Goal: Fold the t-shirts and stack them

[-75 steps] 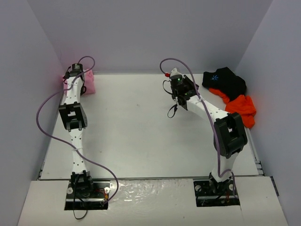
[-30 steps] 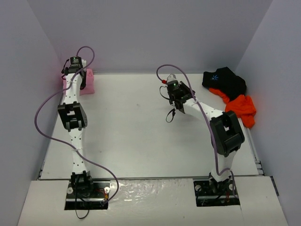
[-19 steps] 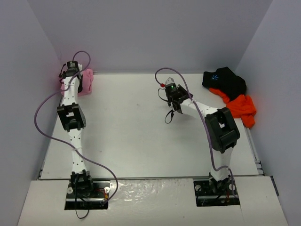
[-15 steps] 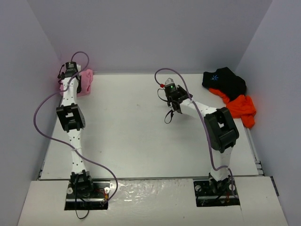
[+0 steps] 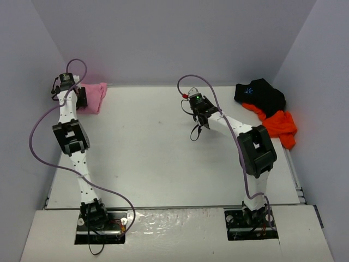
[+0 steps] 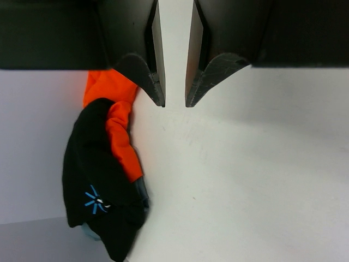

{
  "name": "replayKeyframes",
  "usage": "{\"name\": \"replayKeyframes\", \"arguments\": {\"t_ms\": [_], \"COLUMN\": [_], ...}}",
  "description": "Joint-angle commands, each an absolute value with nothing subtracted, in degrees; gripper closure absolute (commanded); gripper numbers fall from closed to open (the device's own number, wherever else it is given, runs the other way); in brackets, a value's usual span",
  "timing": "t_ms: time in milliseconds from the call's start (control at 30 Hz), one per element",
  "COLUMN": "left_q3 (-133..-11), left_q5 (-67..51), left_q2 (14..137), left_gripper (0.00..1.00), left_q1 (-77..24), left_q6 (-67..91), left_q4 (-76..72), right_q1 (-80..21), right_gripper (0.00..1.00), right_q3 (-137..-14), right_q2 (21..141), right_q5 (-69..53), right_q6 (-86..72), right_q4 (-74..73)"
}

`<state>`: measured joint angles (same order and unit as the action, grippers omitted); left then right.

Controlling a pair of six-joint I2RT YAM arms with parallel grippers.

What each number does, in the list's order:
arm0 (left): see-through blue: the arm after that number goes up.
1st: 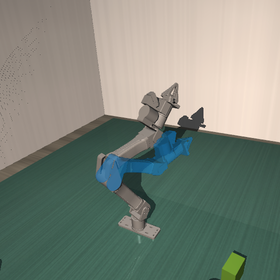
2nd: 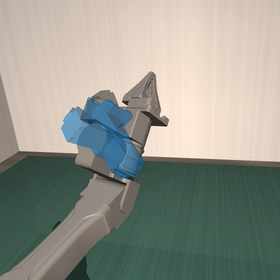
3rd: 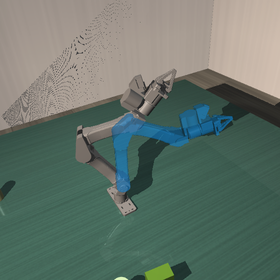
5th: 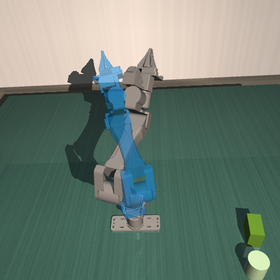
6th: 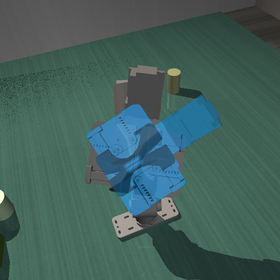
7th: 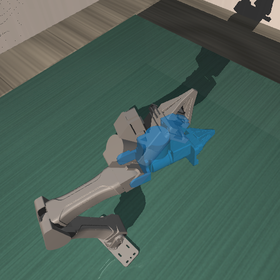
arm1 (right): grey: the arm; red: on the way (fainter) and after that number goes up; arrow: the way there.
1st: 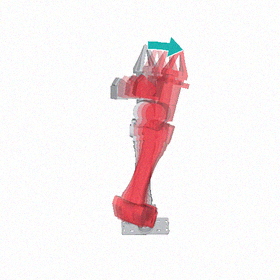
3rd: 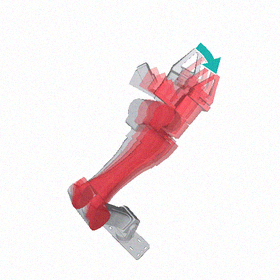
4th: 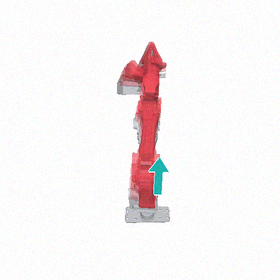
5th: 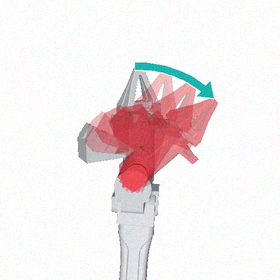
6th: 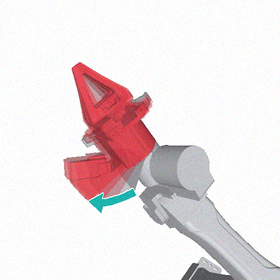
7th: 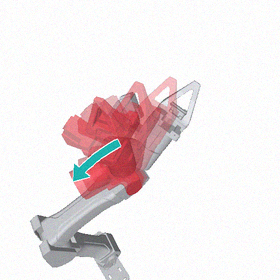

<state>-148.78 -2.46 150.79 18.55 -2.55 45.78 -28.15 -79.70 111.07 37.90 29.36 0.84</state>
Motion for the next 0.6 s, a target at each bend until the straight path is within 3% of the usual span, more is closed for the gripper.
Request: {"name": "replayKeyframes", "arguments": {"t_ms": [0, 133, 400, 567], "left_q3": [-147.73, -143.01, -124.75, -101.02], "left_q5": [-6.70, -8.64, -10.59, -11.17], "left_q2": [136.16, 128.71, 111.20, 96.22], "left_gripper": [0.47, 0.46, 0.44, 0.41], "left_q1": [14.14, 11.46, 5.63, 5.47], "left_q6": [-0.97, -0.70, 0.09, -1.58], "left_q4": [43.91, 43.70, 37.53, 22.84], "right_q1": [-27.69, -27.77, -27.51, -25.45], "right_gripper": [0.80, 0.77, 0.58, 0.69], "right_q3": [-83.03, -82.16, -75.53, -73.12], "right_q2": [104.63, 100.53, 89.84, 83.09], "right_q5": [32.58, 31.06, 28.13, 23.16], "right_q6": [24.72, 22.44, 20.89, 20.94], "right_q4": [-1.66, -2.87, -2.55, -2.54]}}
